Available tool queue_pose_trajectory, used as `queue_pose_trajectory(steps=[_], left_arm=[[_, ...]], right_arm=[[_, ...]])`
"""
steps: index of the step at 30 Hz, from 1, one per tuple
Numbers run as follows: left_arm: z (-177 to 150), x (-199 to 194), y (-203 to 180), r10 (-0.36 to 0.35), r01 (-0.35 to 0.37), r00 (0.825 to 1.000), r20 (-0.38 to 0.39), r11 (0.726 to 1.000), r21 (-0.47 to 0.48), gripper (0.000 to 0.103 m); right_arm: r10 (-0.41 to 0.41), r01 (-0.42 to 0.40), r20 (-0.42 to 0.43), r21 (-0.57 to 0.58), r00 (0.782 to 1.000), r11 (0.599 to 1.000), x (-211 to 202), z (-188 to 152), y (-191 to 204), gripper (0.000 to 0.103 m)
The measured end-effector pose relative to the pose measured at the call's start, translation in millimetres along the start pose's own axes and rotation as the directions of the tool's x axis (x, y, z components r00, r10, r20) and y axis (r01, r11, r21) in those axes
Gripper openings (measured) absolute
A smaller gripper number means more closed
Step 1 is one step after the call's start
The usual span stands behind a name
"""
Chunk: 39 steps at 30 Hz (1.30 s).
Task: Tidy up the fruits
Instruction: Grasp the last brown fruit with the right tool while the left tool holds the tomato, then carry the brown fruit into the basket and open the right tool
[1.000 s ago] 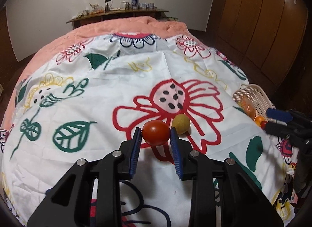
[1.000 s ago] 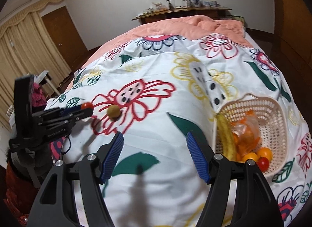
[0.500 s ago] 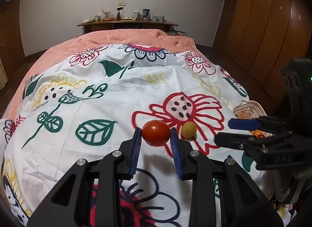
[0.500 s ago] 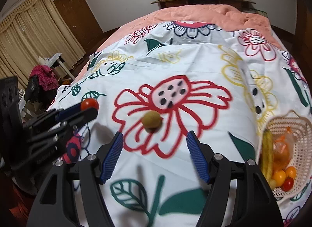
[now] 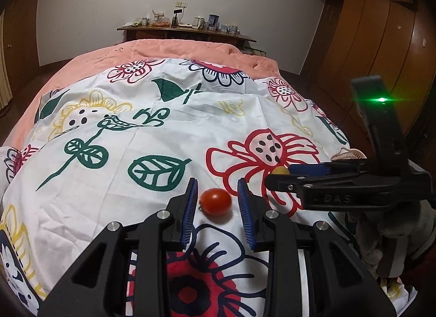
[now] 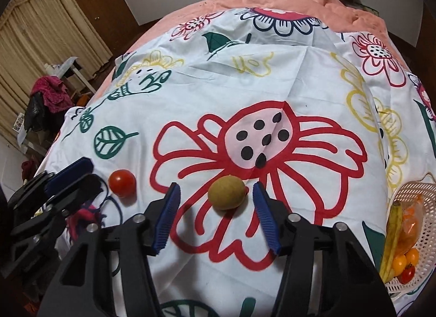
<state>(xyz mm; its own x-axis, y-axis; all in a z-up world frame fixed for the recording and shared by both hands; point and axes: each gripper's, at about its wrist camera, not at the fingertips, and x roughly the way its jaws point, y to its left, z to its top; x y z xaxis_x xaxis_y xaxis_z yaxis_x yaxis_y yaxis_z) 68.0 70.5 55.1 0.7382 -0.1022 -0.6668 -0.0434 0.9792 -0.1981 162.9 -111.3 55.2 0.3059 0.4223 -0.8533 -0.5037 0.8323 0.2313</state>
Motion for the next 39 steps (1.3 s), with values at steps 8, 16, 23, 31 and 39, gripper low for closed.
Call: queue_pose_trajectory(steps=[8, 16, 23, 31, 39], left_arm=[[-2.8, 1.5, 6.4, 0.001, -0.001, 1.0, -0.01, 1.0, -0.014, 0.031], [-2.8, 9.2, 20.2, -0.029, 0.026, 0.999, -0.037, 0.997, -0.074, 0.031], [-4.4, 16.7, 17.1, -0.033, 0.029, 0.998, -0.057, 0.997, -0.067, 0.032], [-3.5, 30.4, 3.0, -0.023, 0.022, 0.997, -0.079, 1.0, -0.022, 0.034], [-8.3, 38.5, -3.5, -0.019, 0.02, 0.994, -0.105, 1.0, 0.002, 0.041]], right_arm=[[-0.038, 0.037, -0.016, -0.016, 0.999, 0.999, 10.2, 6.0, 2.5, 0.039], [-0.056, 0.056, 0.016, -0.034, 0.998, 0.998, -0.8, 1.8, 3.8, 0.029], [-0.026, 0.026, 0.059, -0.001, 0.998, 1.0, -22.2, -7.3, -5.7, 0.029], [0.01, -0.009, 0.081, -0.006, 0.997, 1.0, -34.9, -20.2, -5.4, 0.029], [0.042, -0.041, 0.101, -0.011, 0.994, 0.999, -46.4, -31.6, -4.2, 0.029]])
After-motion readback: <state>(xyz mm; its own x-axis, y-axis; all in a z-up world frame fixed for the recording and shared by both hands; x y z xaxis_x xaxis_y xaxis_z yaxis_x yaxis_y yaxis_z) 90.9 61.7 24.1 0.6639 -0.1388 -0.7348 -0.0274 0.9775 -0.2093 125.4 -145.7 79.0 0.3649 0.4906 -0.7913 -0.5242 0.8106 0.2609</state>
